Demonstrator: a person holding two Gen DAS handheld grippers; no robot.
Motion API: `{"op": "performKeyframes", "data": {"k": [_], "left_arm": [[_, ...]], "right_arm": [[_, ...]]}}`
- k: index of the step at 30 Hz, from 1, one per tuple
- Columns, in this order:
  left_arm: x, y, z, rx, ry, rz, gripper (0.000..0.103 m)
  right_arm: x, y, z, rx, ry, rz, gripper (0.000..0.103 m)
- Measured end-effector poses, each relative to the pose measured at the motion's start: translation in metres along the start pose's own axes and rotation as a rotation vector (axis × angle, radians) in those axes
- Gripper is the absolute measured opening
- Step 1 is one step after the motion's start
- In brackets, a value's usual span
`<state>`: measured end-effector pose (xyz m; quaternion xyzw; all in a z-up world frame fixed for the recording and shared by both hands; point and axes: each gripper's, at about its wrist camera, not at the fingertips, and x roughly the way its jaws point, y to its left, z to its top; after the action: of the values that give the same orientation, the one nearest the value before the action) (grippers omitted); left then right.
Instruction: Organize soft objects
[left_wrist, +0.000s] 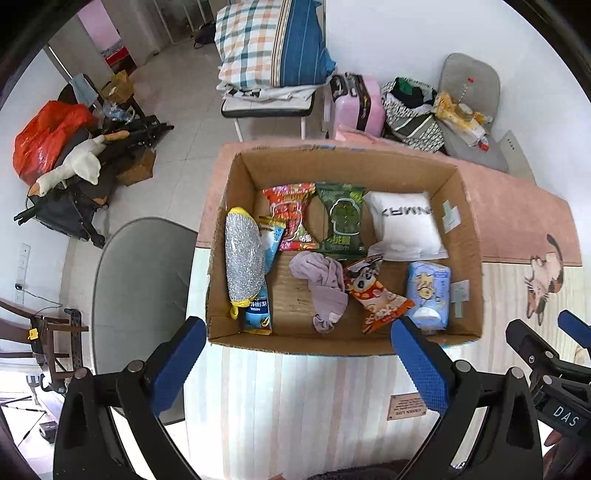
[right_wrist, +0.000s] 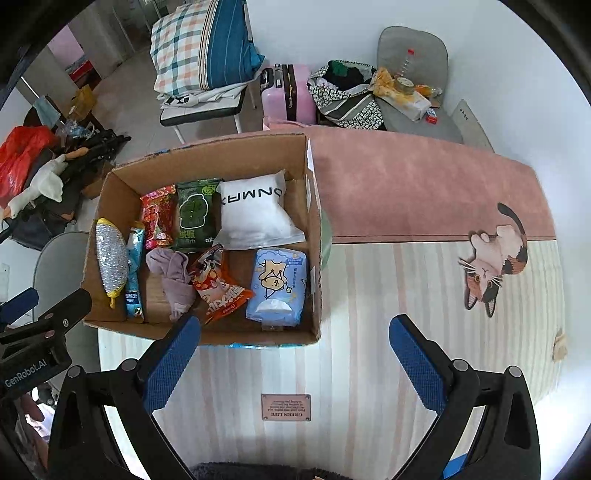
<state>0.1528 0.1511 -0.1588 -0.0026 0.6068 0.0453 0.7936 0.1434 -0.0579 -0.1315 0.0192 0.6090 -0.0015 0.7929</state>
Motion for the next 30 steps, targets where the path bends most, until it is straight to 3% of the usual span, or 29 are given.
{"op": "performKeyframes", "data": {"k": [10, 16, 23, 30], "left_arm": [[-0.121, -0.006, -0.024, 0.014, -0.163, -0.021, 0.103], [-0.163, -0.003, -0.036, 0.002, -0.191, -0.059, 0.103], [-0.197, 0.003, -0.048, -0.017, -0.275, -0.027, 0.103], [-0.205, 0.008, -0.056, -0.03, -0.294, -0.018, 0.103]], "right_arm": [[-0.129, -0.01, -0.032, -0.018, -0.16, -0.014, 0.103], [-0.195, -0.009, -0.049, -0.031, -0.244, -0.028, 0.103], [-0.236, -0.01, -0.061, -0.043, -0.304, -0.048, 0.103], [-0.248, -0.007, -0.066, -0.049, -0.319, -0.054, 0.103]]}}
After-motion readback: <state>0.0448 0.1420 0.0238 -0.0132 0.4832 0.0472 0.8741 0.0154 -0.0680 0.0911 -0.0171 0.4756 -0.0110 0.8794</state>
